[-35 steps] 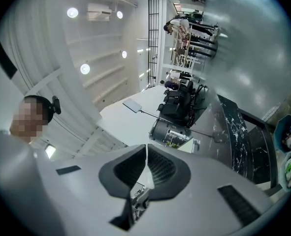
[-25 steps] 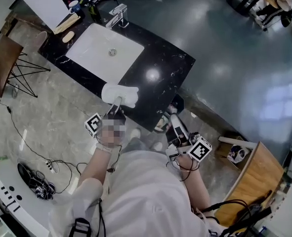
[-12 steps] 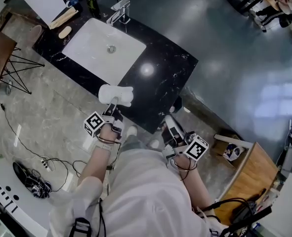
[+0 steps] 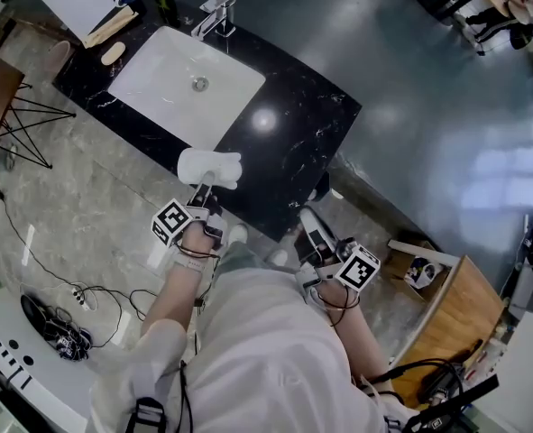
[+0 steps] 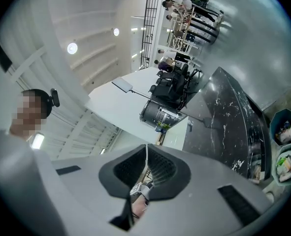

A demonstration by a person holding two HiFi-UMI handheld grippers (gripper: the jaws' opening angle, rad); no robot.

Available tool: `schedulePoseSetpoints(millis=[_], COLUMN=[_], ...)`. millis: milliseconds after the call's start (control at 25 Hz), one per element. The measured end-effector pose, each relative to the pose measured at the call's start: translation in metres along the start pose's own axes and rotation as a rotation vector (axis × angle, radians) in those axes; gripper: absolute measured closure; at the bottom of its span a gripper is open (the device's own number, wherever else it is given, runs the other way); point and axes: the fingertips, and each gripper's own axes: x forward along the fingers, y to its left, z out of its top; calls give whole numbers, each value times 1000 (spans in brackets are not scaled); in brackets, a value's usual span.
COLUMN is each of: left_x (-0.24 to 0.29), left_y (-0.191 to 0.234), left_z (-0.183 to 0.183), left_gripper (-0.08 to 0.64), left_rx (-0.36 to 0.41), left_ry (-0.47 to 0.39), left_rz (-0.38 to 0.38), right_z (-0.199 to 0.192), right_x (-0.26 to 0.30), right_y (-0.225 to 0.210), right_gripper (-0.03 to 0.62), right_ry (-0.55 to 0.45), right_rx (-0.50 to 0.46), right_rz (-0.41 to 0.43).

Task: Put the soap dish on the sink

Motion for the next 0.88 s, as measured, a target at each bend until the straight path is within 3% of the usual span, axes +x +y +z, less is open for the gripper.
schedulePoseSetpoints(millis=[240, 880], left_x=[-1, -11], left_y=[-1, 1], left_z=[-2, -11], left_gripper=[417, 330], left_rx=[-29, -5], left_ry=[25, 52], left_rz=[4, 72], right_z=[-3, 0], right_x=[-3, -19], right_y=[2, 4], right_gripper=[569, 569], right_ry=[8, -22], right_rx=[-2, 17], right_rz=[7, 16])
